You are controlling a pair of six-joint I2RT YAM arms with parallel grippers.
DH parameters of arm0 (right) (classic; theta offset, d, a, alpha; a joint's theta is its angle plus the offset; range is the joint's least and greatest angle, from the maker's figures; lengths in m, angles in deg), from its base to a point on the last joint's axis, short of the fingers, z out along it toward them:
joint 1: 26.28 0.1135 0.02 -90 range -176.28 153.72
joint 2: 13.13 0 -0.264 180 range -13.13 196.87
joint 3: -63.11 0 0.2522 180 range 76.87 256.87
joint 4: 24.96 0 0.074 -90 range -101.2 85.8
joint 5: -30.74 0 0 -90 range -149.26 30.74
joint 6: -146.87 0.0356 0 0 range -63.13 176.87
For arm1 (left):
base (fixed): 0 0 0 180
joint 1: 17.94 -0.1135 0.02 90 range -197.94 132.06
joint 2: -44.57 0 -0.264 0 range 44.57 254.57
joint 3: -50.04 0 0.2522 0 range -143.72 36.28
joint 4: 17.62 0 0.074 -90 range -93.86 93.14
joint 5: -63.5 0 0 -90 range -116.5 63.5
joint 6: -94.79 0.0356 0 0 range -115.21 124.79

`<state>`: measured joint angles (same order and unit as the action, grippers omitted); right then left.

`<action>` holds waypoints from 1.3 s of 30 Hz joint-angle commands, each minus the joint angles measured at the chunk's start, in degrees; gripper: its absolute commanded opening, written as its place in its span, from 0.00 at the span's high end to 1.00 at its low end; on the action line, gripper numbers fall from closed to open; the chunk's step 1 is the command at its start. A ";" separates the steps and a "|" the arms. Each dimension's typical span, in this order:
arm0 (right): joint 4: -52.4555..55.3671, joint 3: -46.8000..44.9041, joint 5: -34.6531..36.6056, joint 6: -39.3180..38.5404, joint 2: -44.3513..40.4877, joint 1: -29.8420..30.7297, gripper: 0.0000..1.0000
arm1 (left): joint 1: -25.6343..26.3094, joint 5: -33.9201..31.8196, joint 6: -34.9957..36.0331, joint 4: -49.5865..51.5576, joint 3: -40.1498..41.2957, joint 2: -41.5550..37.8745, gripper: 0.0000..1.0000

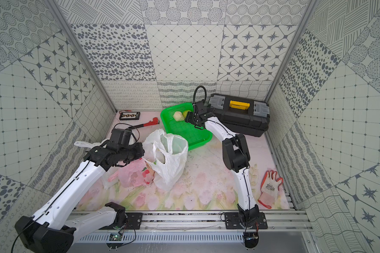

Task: Place the pears into plastic bags & tie knots
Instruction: Pick up the pear from the basket.

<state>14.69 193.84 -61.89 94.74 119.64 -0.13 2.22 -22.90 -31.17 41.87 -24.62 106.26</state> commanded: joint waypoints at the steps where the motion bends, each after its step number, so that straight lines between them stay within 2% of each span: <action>1: -2.76 8.85 6.08 5.50 5.74 0.74 0.30 | -0.30 1.66 -0.73 0.79 0.24 0.66 1.00; 6: -0.81 24.69 8.24 8.92 18.68 1.28 0.29 | -0.21 4.80 0.67 -0.64 -0.02 1.67 1.00; 9: 4.92 37.29 10.32 11.14 26.91 1.35 0.29 | -0.16 5.92 1.27 -1.01 -0.15 1.97 1.00; 11: 5.92 41.56 12.14 12.62 30.33 1.30 0.30 | -0.12 6.52 1.46 -1.14 -0.23 2.20 1.00; 16: -2.68 38.48 11.92 13.40 31.37 1.11 0.35 | -0.12 7.13 1.98 -0.94 -0.10 2.60 1.00; 20: -5.89 36.16 9.40 9.99 29.89 1.15 0.48 | -0.08 7.05 2.04 -1.00 0.02 2.49 1.00; 23: -10.31 28.24 7.38 6.71 23.68 1.53 0.61 | -0.01 7.04 1.61 -1.15 0.27 2.21 1.00; 27: -20.05 8.53 4.91 6.08 10.34 1.78 0.69 | 0.39 6.42 1.63 -0.76 0.13 1.52 1.00; 33: -32.39 -22.11 -0.24 7.57 -11.39 1.77 0.72 | 1.57 6.21 1.62 -1.39 -1.15 2.42 1.00; 39: -34.39 -44.32 -7.72 3.95 -33.29 2.15 0.72 | 5.37 5.83 3.72 -1.54 -6.68 7.20 1.00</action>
<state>-14.32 155.50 -64.64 101.01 93.41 1.51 5.39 -16.80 -30.25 41.31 -27.81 110.77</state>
